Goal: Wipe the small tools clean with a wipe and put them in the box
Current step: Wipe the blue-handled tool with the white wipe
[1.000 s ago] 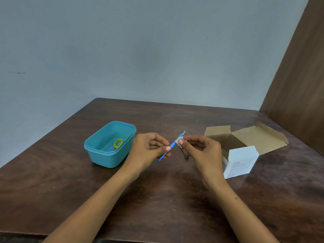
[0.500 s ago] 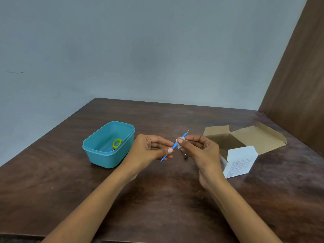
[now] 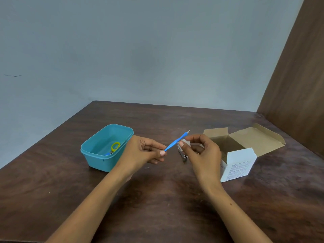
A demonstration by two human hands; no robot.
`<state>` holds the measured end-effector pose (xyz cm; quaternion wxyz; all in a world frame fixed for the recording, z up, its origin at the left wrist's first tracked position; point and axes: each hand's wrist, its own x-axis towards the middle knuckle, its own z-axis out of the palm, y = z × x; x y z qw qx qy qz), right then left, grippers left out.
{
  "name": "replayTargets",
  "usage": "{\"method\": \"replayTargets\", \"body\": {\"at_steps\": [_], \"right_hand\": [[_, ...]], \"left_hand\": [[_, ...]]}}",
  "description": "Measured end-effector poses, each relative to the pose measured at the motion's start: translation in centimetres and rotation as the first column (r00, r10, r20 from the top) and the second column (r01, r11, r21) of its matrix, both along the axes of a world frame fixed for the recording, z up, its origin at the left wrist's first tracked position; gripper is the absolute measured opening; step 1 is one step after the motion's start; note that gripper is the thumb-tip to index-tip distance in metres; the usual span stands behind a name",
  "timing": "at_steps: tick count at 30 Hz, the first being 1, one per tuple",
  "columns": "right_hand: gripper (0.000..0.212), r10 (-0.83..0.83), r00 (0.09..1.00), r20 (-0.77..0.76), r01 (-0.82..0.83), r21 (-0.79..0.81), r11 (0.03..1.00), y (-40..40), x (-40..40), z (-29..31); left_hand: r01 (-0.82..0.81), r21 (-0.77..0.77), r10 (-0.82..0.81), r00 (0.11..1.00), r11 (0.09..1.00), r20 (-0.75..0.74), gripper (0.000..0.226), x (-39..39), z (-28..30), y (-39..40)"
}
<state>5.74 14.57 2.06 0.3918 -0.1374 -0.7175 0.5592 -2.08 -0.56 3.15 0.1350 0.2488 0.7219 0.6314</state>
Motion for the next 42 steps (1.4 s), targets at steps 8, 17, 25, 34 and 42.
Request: {"method": "replayTargets", "body": {"at_steps": [8,17,25,34,42], "right_hand": [[0.019,0.151,0.988,0.004,-0.149,0.21,0.966,-0.8,0.0,0.1],[0.019,0.064,0.996,0.063,-0.09,0.725,0.683,0.1,-0.5,-0.7],[0.012,-0.062,0.998,0.032,0.005,0.855,0.518,0.1,-0.2,-0.2],[0.009,-0.149,0.988,0.044,0.043,0.845,0.533,1.0,-0.7,-0.7],[0.007,-0.045,0.999,0.011,0.012,0.878,0.479,0.0,-1.0,-0.7]], "left_hand": [[0.012,-0.022,-0.013,0.999,1.0,-0.033,0.02,0.1,0.2,0.0],[0.047,-0.007,-0.048,0.991,0.999,-0.121,0.021,0.1,0.4,-0.2],[0.045,-0.025,-0.048,0.988,0.999,-0.147,0.017,-0.2,0.4,-0.3],[0.013,-0.02,-0.016,0.986,1.0,-0.168,0.015,-0.5,0.8,-0.6],[0.017,0.012,-0.014,0.979,1.0,-0.204,0.017,-0.3,0.5,-0.2]]}}
